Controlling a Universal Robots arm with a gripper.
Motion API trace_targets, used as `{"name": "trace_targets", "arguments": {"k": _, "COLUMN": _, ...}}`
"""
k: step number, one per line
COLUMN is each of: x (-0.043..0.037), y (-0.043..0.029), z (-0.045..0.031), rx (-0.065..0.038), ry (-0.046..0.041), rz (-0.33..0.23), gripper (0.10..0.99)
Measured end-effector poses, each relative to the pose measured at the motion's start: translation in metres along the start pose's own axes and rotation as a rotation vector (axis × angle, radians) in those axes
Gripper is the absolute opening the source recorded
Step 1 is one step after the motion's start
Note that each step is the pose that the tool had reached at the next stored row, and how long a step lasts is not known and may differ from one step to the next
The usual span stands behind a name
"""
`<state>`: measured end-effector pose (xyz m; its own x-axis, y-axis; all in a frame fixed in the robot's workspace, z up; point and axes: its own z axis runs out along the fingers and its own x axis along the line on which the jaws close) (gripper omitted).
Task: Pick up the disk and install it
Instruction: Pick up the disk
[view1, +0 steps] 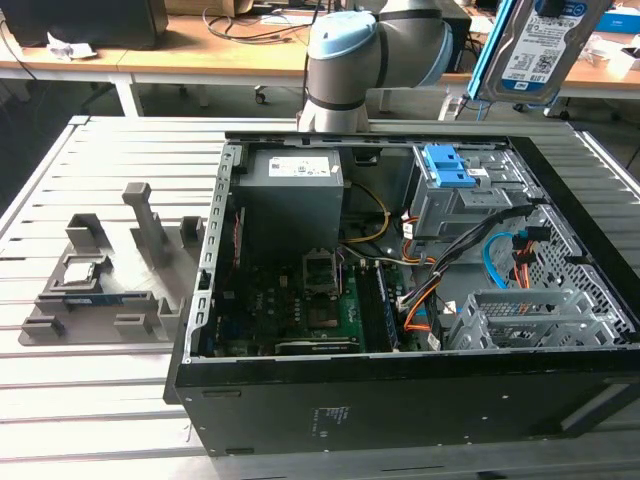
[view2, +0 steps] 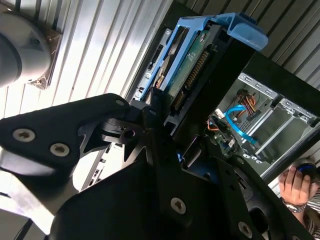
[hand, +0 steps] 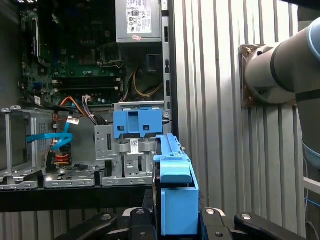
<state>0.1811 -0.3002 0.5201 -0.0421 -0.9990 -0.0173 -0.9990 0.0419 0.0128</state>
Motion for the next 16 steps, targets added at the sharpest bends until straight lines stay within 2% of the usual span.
{"name": "trace_targets", "arguments": {"k": 2, "x": -0.0004, "y": -0.0095, "z": -0.0001, "rx": 0.000, "ry": 0.0000, "rz": 0.000, "gripper": 0.365}}
{"name": "trace_targets", "arguments": {"k": 7, "x": -0.0010, "y": -0.0237, "z": -0.0003, "rx": 0.000, "ry": 0.0000, "rz": 0.000, "gripper": 0.365}}
{"name": "trace_targets", "arguments": {"k": 9, "x": -0.0014, "y": -0.0338, "z": -0.0004, "rx": 0.000, "ry": 0.0001, "rz": 0.000, "gripper": 0.365}}
{"name": "trace_targets", "arguments": {"k": 16, "x": -0.0024, "y": -0.0555, "z": -0.0007, "rx": 0.000, "ry": 0.0000, "rz": 0.000, "gripper": 0.365}}
